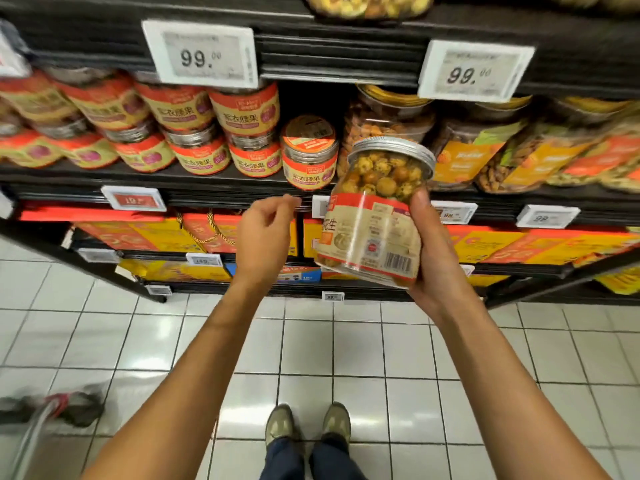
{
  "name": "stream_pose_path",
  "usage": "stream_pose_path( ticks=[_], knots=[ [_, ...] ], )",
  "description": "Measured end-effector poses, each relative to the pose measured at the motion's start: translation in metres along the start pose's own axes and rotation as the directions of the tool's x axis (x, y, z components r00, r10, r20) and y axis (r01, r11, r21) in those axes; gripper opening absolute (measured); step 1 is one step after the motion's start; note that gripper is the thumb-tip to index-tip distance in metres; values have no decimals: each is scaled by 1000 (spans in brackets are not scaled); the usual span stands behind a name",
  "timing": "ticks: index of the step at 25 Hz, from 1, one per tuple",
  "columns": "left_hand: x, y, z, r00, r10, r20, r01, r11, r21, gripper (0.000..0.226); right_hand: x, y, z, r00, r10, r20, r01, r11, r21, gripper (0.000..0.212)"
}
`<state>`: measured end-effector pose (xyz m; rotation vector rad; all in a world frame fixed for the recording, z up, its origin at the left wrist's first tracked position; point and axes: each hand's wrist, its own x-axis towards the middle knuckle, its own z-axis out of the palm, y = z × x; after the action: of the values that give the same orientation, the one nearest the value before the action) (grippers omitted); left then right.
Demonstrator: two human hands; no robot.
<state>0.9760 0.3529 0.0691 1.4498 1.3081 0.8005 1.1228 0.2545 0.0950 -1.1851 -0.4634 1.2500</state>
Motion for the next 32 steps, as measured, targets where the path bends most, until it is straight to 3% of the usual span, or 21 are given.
stream_pose_path(
  ticks=[1,3,6,9,11,14,17,21,23,25,27,29,32],
  knots=[
    [-16,22,-15,990,-133,40,139,963,-233,32,-9,-8,10,1000,-8,-6,8,1000,0,61],
    [-52,55,-44,974,-135,181,198,896,-397,42,-23,-22,34,999,-48,21,49,998,-45,63],
    [-93,89,-75,973,116,201,-50,951,-305,58,-39,-38,90,983,-136,121,149,983,-108,68],
    [-92,105,-117,977,211,-22,-209,941,-266,95,-48,-52,157,915,-205,347,220,975,-4,63],
    [-70,105,-158,957,262,-124,-289,896,-337,78,-44,-60,193,872,-257,417,273,962,20,58],
    [-33,103,-223,976,218,10,-159,743,-650,38,-22,-62,236,910,-285,300,304,953,-15,55],
    [6,99,-287,960,227,164,-12,618,-786,52,6,-52,298,959,-212,190,242,959,-150,47],
    [37,103,-326,935,228,273,52,672,-739,57,27,-50,361,948,-104,302,185,949,-256,63],
    [53,109,-333,930,192,314,68,749,-659,64,35,-50,377,948,-143,286,212,950,-229,62],
    [69,115,-336,950,199,240,-81,900,-428,68,45,-49,384,958,-220,184,248,958,-143,55],
    [83,113,-334,955,297,-8,-296,946,-134,61,61,-49,384,935,-350,62,355,927,-118,45],
    [88,108,-332,910,385,-153,-407,901,-151,47,81,-53,385,866,-500,-19,485,848,-211,36],
    [97,101,-327,938,343,-55,-342,885,-316,57,117,-57,392,829,-559,-13,513,770,-380,38]
  ],
)
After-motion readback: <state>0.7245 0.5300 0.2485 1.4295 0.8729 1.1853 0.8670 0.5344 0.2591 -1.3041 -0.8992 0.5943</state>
